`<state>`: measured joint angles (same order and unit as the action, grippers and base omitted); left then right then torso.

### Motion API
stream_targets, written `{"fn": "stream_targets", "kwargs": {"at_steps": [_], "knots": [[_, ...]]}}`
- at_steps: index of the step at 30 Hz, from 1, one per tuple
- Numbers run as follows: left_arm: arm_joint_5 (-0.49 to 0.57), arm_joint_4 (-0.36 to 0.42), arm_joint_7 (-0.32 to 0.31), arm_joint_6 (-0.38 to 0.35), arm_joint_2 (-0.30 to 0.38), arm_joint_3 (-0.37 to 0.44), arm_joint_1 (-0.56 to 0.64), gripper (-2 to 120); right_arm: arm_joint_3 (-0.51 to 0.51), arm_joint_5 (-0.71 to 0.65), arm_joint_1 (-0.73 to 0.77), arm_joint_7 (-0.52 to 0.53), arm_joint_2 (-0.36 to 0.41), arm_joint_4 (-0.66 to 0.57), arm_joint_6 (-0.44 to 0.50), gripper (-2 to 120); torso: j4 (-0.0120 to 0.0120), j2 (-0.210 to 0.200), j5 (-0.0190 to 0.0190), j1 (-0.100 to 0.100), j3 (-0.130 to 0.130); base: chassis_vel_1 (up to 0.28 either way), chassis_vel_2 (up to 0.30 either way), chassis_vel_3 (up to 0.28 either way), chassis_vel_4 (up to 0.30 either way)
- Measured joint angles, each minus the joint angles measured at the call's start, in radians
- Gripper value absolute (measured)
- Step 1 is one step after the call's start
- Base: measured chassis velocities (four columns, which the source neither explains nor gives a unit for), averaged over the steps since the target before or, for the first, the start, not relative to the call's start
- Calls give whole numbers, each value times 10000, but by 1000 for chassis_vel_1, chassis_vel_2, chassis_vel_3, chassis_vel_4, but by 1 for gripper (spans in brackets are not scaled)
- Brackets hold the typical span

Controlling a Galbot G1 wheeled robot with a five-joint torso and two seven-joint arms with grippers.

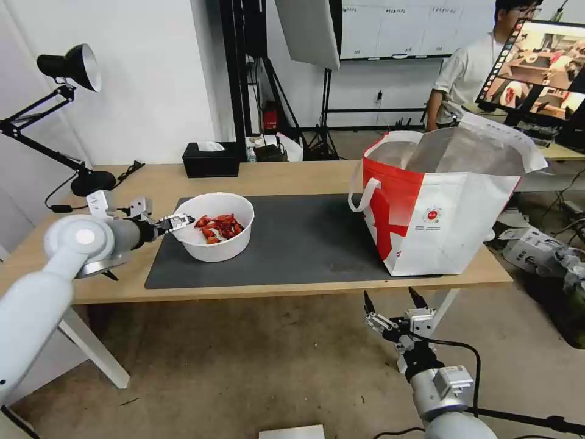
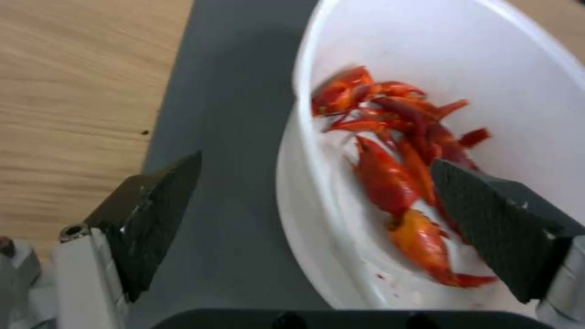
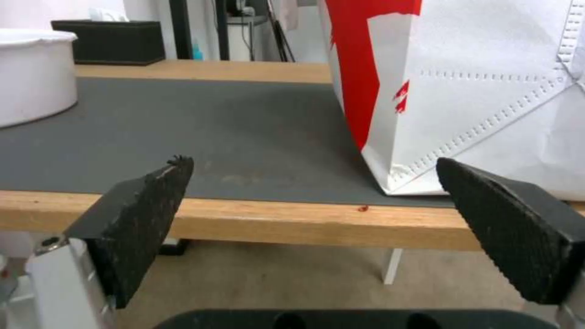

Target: Pick up the trash from the table and place it into the takeout bag.

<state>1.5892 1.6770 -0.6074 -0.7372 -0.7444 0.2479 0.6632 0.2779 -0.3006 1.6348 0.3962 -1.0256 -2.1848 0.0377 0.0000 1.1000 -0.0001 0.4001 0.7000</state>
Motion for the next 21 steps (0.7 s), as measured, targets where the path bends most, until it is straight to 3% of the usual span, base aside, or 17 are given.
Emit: {"fn": "stream_targets", "kwargs": {"at_steps": [9, 21], "knots": [[2, -276, -827, 49, -174, -603, -518, 97, 0, 0, 0, 0, 0, 0, 0, 100, 0, 0, 1, 0, 0, 0, 0, 0, 0], [7, -401, -1060, 50, -209, -1105, -771, 52, 0, 0, 0, 0, 0, 0, 0, 100, 0, 0, 3, -2, -1, 0, 0, 0, 0]]}}
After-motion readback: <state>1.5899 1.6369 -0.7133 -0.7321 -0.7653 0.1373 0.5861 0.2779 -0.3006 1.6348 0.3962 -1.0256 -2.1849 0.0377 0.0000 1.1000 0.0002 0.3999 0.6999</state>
